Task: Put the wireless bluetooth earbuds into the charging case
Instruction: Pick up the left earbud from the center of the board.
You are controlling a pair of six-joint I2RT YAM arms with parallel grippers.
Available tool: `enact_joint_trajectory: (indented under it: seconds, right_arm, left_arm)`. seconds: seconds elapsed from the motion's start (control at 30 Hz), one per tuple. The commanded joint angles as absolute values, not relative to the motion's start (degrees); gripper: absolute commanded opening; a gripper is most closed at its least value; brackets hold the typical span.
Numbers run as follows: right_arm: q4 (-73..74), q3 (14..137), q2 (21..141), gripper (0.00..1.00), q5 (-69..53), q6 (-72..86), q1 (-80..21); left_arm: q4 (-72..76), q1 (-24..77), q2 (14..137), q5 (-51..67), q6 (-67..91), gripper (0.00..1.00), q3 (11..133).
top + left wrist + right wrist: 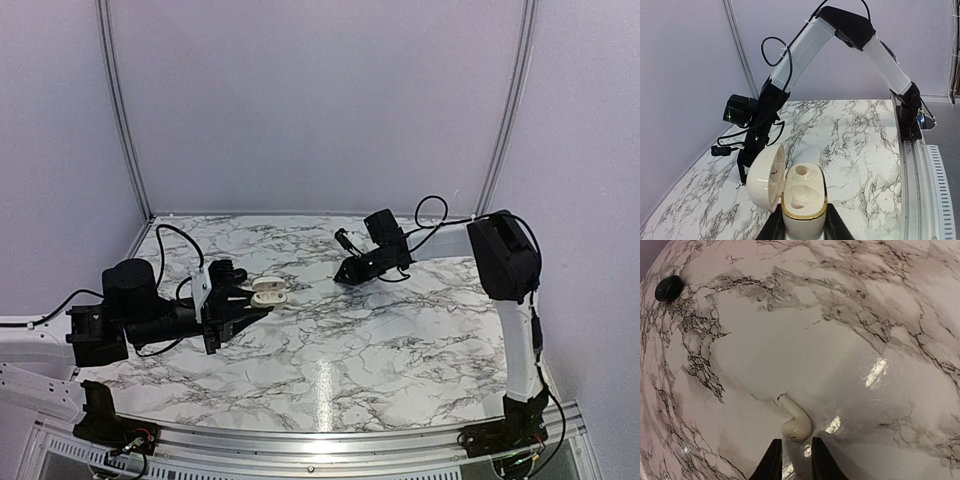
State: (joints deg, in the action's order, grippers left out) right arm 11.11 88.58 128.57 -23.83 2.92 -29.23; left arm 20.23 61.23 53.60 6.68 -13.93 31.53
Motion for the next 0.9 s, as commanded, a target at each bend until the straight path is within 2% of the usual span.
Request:
enact_joint_trajectory:
  seconds: [0.0,0.2,0.33,0.67,0.87]
  right_arm:
    - [10.8,90.1,129.3,0.26,-23.4,3.0,-29.7]
    - [10.6,90.6,129.5,0.37,-23.3,0.5,-30.3]
    - [10.2,89.0,128.7,0.41,-20.4,-5.8,-31.1]
    - [5.5,85.3,128.0,0.43,-19.0,-11.0,-31.0]
    - [5.4,85.7,129.3,0.4,-18.6,-12.4,-31.2]
  left_arm:
    - [21.0,61.4,53.3,5.5,-13.2,0.0,31.9]
    - [21.0,61.4,52.8,5.2,-13.4,0.0,31.7]
    - [21.0,61.4,52.8,5.4,-13.5,0.0,31.6]
    - [21.0,61.4,53.3,5.6,-13.5,0.0,31.7]
    - [21.0,61.4,53.1,5.2,-13.4,0.0,31.5]
